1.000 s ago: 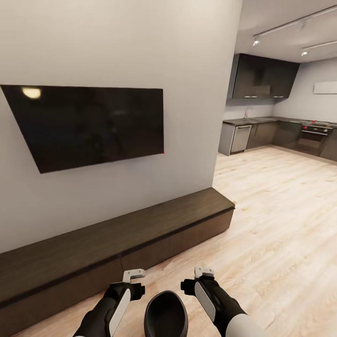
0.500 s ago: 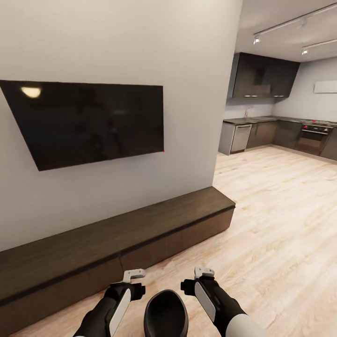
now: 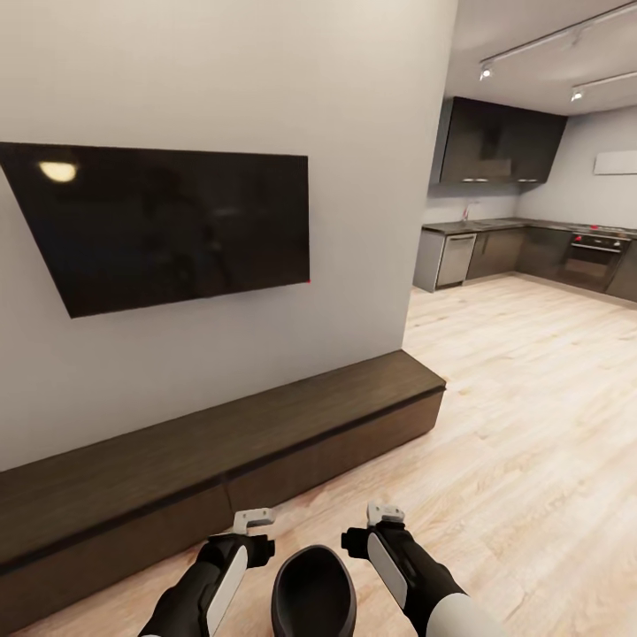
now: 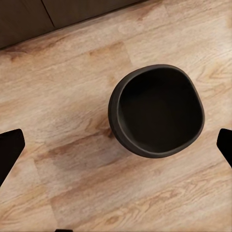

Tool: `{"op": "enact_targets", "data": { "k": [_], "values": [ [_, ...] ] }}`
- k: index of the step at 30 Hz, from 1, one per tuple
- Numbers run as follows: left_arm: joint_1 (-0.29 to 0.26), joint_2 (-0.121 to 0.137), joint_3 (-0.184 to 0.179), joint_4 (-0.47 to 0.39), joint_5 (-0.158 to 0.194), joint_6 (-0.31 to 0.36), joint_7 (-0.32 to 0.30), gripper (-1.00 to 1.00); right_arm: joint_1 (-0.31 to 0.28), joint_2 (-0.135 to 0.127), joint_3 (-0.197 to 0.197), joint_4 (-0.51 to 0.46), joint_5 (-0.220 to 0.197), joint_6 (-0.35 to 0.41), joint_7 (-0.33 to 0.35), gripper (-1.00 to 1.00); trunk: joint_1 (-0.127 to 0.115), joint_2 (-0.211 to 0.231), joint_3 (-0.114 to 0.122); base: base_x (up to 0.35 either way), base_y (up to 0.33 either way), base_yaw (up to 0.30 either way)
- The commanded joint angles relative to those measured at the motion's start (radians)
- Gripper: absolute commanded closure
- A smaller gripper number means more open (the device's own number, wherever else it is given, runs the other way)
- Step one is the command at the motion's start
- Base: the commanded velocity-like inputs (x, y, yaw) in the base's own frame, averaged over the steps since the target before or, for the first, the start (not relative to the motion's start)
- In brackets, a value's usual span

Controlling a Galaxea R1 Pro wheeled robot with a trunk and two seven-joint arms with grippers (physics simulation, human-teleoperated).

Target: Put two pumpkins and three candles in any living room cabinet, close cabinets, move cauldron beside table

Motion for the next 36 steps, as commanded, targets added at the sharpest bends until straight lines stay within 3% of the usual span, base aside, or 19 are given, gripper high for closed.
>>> {"op": "enact_targets", "data": {
  "k": [1, 31, 36],
  "values": [
    [0.0, 0.001, -0.003, -0.002, 0.011, 0.004, 0.009, -1.0, -0.001, 0.0, 0.003, -0.001, -0.008, 0.002, -0.008, -1.0, 0.004, -0.008, -0.004, 0.0, 0.0, 0.0],
    [0.0, -0.002, -0.004, 0.005, 0.016, 0.007, 0.0, -1.0, -0.001, 0.0, 0.009, 0.0, -0.002, 0.004, 0.017, -1.0, 0.119, -0.218, -0.098, 0.0, 0.0, 0.0],
    [0.0, 0.0, -0.004, 0.006, 0.015, 0.008, -0.079, -1.0, -0.001, 0.0, 0.043, 0.0, -0.005, 0.004, 0.017, -1.0, 0.138, -0.253, -0.114, 0.0, 0.0, 0.0]
  ]
}}
